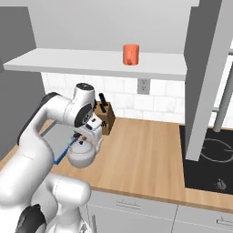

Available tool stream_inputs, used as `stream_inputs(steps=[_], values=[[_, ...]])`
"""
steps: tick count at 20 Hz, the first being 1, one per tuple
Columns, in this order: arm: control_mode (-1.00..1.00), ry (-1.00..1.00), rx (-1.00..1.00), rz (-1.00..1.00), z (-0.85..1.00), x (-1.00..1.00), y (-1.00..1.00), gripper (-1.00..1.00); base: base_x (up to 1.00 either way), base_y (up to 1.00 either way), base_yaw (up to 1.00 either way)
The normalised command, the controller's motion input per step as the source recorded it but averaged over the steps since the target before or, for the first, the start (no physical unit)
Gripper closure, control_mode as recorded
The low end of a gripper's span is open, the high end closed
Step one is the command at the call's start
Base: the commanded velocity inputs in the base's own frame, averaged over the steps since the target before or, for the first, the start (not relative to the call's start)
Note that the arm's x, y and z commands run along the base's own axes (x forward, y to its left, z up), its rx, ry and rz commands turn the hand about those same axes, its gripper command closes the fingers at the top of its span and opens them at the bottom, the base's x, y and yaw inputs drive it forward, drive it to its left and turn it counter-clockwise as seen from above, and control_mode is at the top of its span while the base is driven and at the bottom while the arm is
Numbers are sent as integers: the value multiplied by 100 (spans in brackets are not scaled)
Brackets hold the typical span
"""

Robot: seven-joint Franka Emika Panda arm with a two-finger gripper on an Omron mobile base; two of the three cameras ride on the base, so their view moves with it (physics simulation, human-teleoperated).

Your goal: Pick the kettle from the counter and place it on the tray. Then pick the mug from the cabinet and place it on the tray. Then close the cabinet doors.

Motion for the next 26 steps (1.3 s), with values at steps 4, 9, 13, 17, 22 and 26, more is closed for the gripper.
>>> stream_inputs(steps=[4, 9, 13, 17, 22, 26], values=[[-100, -3, -11, 0, 12, -3, 100, 100, 0, 0, 0], [-100, -3, -5, 0, 5, 5, 100, 100, 0, 0, 0], [-100, 0, 0, 0, 28, 43, 94, 100, 0, 0, 0], [-100, 0, 0, 2, 23, 65, 72, 100, 0, 0, 0], [-100, 1, 0, 0, 2, 75, 45, 100, 0, 0, 0], [-100, 0, 0, 0, -14, 46, 1, 100, 0, 0, 0]])
